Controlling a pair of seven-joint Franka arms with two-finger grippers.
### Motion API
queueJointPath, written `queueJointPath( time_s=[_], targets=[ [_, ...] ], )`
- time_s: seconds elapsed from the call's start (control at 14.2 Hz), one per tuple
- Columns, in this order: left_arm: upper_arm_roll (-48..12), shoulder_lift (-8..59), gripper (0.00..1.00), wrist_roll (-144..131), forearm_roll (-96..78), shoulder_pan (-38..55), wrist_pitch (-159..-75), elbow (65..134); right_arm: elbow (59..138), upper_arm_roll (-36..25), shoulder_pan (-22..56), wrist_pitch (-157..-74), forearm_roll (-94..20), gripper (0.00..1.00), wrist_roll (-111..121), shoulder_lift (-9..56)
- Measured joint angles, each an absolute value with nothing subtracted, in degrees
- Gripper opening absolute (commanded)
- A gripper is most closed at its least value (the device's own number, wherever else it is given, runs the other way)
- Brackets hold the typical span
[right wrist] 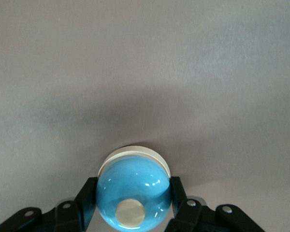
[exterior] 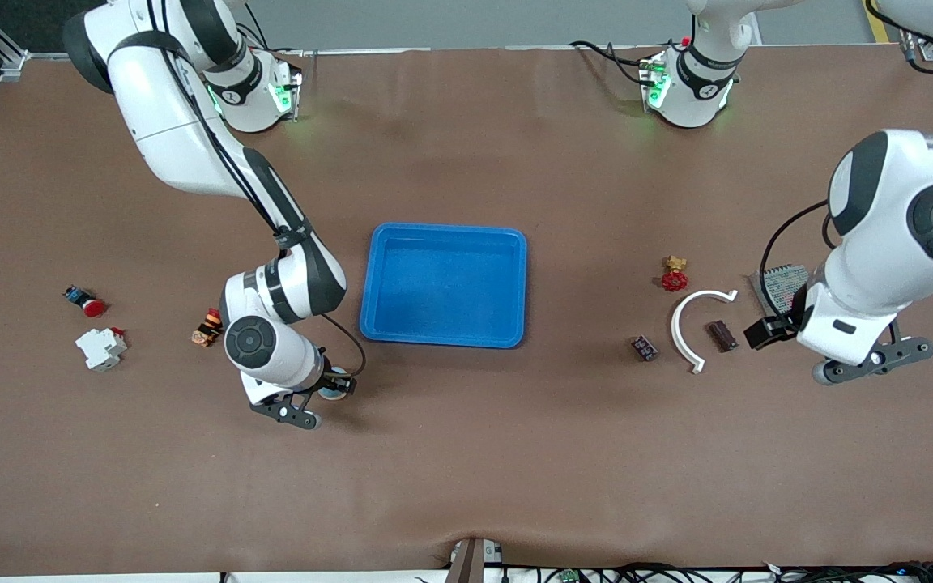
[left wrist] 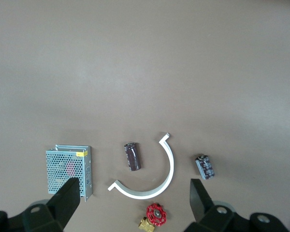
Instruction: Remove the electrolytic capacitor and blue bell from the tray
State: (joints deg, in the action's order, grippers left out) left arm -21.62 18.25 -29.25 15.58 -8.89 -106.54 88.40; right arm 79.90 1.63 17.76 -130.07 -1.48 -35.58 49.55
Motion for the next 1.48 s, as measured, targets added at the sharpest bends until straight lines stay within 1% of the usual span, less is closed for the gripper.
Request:
queueJointPath(
  time_s=[0.21,0.28,0.35,0.42,0.56,0.85,1.2,1.48],
  targets=[
    [-23.02,15.84,1.00,-29.16,15.10,-8.88,-103.96,88.23,77.97,1.65,17.16,-130.74,-1.48,0.00,-34.54,51.03],
    [-23.06,15.23,1.00,-28.71,14.11,-8.89,-102.41,87.56,77.67,1.65,17.03,-130.79,-1.48,0.09,-34.49,51.17],
    [-23.06,14.75,1.00,-28.05,12.95,-8.97,-100.45,86.58,77.54,1.65,16.90,-130.88,-1.48,0.87,-34.44,51.27],
    [-23.06,14.37,1.00,-27.66,12.08,-9.08,-98.44,85.46,77.49,1.65,16.82,-130.92,-1.48,1.00,-34.42,51.30],
    [-23.07,13.65,1.00,-27.00,11.44,-9.10,-95.68,83.90,77.49,1.65,16.71,-131.06,-1.48,1.00,-34.27,51.54],
    [-23.84,12.45,1.00,-26.96,9.71,-8.98,-94.61,83.31,76.82,1.71,16.65,-130.45,-1.48,1.00,-34.03,51.59],
    [-23.61,9.62,1.00,-25.69,7.41,-7.93,-92.63,83.37,74.95,1.71,15.95,-124.36,-1.48,1.00,-30.08,50.94],
    [-18.87,4.91,1.00,-24.78,4.83,-2.99,-91.51,86.63,72.47,1.75,13.13,-116.18,-1.48,1.00,-24.44,48.78]
  ],
)
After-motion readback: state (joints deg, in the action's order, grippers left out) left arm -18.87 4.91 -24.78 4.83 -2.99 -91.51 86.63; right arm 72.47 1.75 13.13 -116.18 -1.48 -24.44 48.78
